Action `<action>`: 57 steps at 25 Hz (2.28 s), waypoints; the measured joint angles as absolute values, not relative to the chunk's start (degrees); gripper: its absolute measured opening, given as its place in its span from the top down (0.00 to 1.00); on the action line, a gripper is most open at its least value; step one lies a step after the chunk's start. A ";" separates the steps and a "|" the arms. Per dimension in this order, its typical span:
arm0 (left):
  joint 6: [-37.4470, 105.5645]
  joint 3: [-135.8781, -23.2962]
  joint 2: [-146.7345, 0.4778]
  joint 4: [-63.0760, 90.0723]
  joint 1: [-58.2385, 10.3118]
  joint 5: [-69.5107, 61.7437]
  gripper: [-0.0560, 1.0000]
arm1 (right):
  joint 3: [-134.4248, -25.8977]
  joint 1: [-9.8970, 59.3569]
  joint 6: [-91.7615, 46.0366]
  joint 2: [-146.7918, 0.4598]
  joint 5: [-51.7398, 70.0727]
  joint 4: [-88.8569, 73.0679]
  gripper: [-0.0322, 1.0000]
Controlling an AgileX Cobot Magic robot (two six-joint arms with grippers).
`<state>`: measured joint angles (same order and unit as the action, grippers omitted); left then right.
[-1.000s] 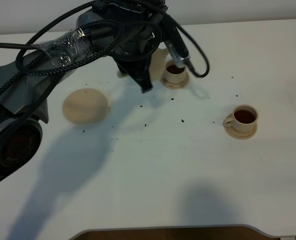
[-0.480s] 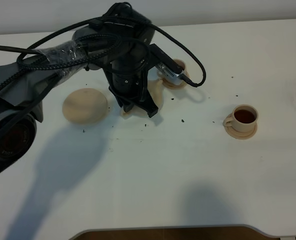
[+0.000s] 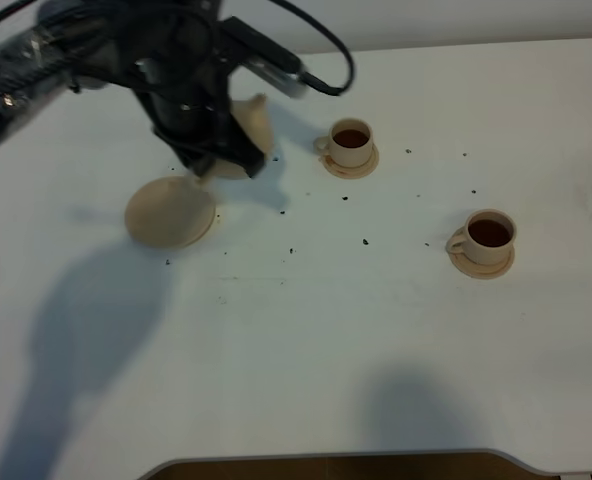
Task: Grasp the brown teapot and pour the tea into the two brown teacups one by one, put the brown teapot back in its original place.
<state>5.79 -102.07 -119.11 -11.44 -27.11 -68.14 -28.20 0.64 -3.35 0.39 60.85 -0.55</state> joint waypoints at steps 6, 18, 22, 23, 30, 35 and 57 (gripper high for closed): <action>2.58 -88.98 -112.71 -10.36 -23.83 -66.21 0.83 | -28.20 0.64 -3.35 0.39 60.85 -0.55 0.60; -3.98 -71.74 -106.45 -8.98 -17.38 -46.23 0.83 | -28.20 0.64 -3.35 0.39 60.85 -0.55 0.60; -4.94 -71.67 -107.96 -7.78 -17.18 -43.13 0.83 | -28.20 0.64 -3.35 0.39 60.85 -0.55 0.60; -4.99 -71.67 -108.82 -7.30 -17.18 -42.78 0.83 | -28.20 0.64 -3.35 0.39 60.85 -0.55 0.60; -5.29 -71.61 -110.73 -6.35 -17.18 -40.70 0.83 | -28.20 0.64 -3.35 0.39 60.85 -0.55 0.60; -5.89 -71.61 -110.73 -6.02 -16.50 -40.93 0.83 | -28.20 0.64 -3.35 0.39 60.85 -0.55 0.60; -3.80 -71.61 -111.70 -5.14 -15.02 -40.71 0.83 | -28.20 0.64 -3.35 0.39 60.85 -0.55 0.60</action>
<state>-3.80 -71.61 -111.70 -5.14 -15.02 -40.71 -28.20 0.64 -3.35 0.39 60.85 -0.55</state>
